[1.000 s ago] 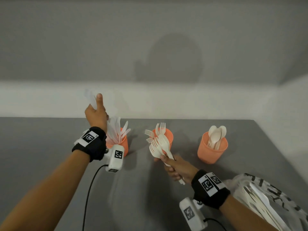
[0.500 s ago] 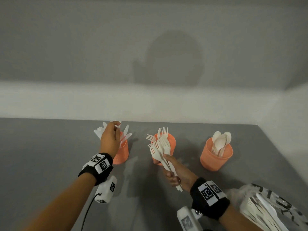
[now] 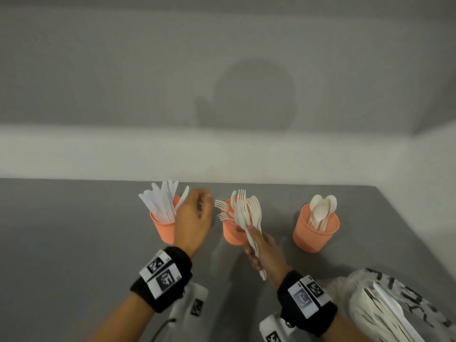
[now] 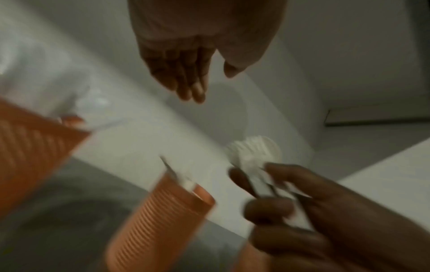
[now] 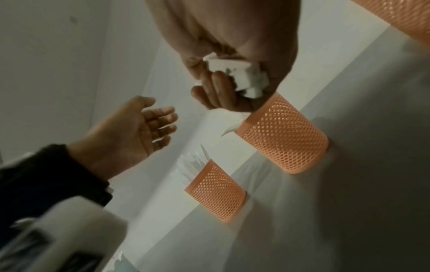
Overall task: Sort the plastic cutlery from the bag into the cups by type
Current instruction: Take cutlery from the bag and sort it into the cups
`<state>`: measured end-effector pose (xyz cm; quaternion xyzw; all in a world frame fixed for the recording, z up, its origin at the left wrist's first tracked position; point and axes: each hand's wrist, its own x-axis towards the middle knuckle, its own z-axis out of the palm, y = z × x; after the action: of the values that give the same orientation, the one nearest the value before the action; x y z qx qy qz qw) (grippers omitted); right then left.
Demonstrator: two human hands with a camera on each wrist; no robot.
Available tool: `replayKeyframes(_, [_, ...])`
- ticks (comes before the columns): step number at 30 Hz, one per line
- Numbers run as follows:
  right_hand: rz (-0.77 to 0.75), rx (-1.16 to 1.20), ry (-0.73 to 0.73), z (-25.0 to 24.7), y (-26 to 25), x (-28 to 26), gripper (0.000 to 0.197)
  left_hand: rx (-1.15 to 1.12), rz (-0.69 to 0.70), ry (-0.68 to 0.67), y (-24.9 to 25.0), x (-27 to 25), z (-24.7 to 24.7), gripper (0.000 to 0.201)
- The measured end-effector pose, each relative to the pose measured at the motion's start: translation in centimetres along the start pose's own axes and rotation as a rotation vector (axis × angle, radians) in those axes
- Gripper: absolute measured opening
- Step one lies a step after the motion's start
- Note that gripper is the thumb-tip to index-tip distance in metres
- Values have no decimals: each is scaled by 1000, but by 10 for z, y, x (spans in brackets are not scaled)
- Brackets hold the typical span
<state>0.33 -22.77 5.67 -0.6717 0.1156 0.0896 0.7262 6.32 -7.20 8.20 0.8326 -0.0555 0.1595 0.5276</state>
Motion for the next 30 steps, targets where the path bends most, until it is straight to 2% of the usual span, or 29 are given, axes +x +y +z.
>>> replayKeyframes(5, [-115,-34,30,-1,-3,-11,34,-268,-353,-290,14,-38,45,30])
replayKeyframes(7, [-138,-65,45,-1,-1,-14,31,-372,-374,-344,25,-42,55,20])
replayKeyframes(9, [-136,-80,77,-3,2,-18,27,-400,-347,-375,28,-43,62,21])
replayKeyframes(14, [-136,-23,95,-7,5,-23,21,-327,-450,-356,21,-42,79,24])
replayKeyframes(19, [-173,-82,183,-11,8,-13,17,-519,-553,-151,24,-33,72,28])
replayKeyframes(22, [-138,-120,252,-19,12,-5,19,-653,-549,-89,24,-28,65,30])
replayKeyframes(24, [-147,-163,267,-24,11,-3,23,-655,-538,-123,25,-27,62,33])
replayKeyframes(27, [-155,-175,238,-24,9,-3,24,-631,-487,-250,33,-36,63,36])
replayKeyframes(30, [-148,-135,187,-21,7,-5,24,-646,-492,-296,37,-43,71,20])
